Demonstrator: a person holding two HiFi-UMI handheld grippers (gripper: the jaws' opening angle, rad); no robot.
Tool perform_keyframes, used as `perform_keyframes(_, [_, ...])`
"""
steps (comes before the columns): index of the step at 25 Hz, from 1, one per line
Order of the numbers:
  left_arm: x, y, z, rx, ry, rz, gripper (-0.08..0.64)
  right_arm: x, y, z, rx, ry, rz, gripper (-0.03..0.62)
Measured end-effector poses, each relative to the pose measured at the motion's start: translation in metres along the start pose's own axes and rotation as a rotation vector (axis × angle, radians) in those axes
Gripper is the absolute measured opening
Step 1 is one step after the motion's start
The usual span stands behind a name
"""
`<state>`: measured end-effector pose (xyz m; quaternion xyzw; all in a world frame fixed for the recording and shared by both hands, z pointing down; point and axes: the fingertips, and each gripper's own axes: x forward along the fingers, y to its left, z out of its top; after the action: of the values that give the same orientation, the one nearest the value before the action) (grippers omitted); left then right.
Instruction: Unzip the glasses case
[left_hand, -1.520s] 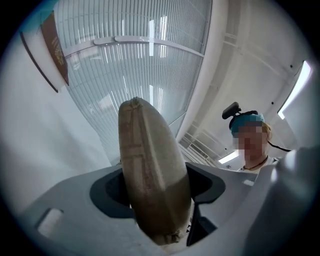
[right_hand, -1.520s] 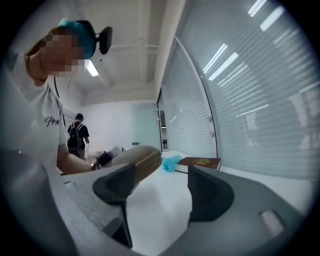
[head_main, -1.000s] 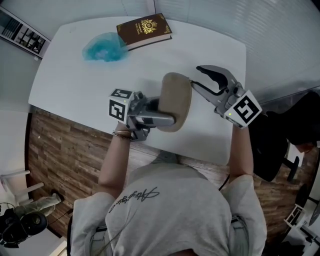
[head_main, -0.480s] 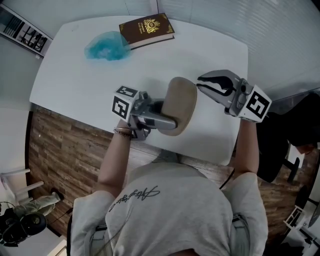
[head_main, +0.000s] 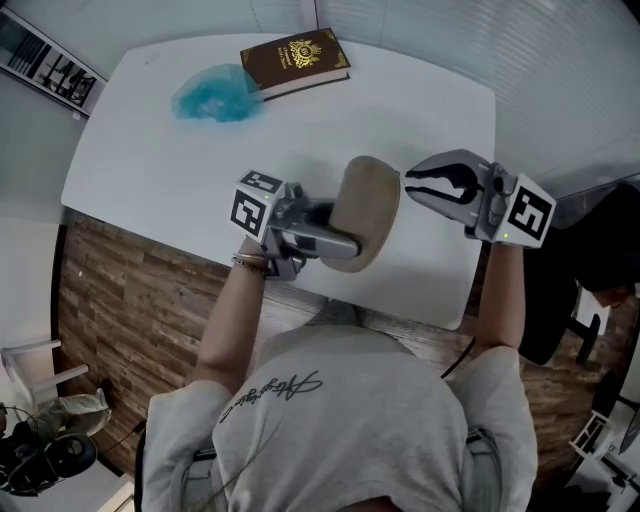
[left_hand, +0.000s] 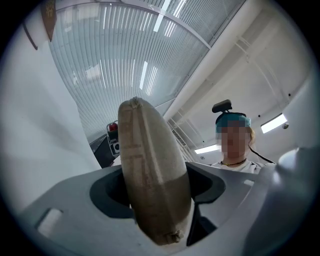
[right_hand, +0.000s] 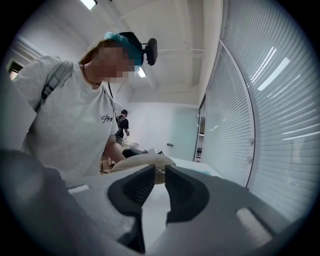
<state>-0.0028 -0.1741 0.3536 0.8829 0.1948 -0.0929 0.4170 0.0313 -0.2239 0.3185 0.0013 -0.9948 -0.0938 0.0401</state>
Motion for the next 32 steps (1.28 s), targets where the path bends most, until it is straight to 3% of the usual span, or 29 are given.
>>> perform_keyframes(2, [0.001, 0.000, -0.001, 0.000, 0.008, -0.006, 0.313, 0.003, 0.001, 0.002, 0.004, -0.006, 0.013, 0.104])
perform_keyframes(4, [0.002, -0.001, -0.001, 0.000, 0.014, -0.014, 0.313, 0.003, -0.001, 0.002, 0.006, -0.011, 0.008, 0.104])
perform_keyframes(10, [0.004, -0.005, -0.006, 0.002, 0.052, -0.026, 0.307, 0.005, 0.003, 0.005, 0.000, -0.022, 0.035, 0.034])
perform_keyframes(32, [0.005, 0.002, -0.023, -0.028, 0.153, 0.033, 0.301, 0.012, 0.000, 0.000, 0.011, 0.020, -0.008, 0.034])
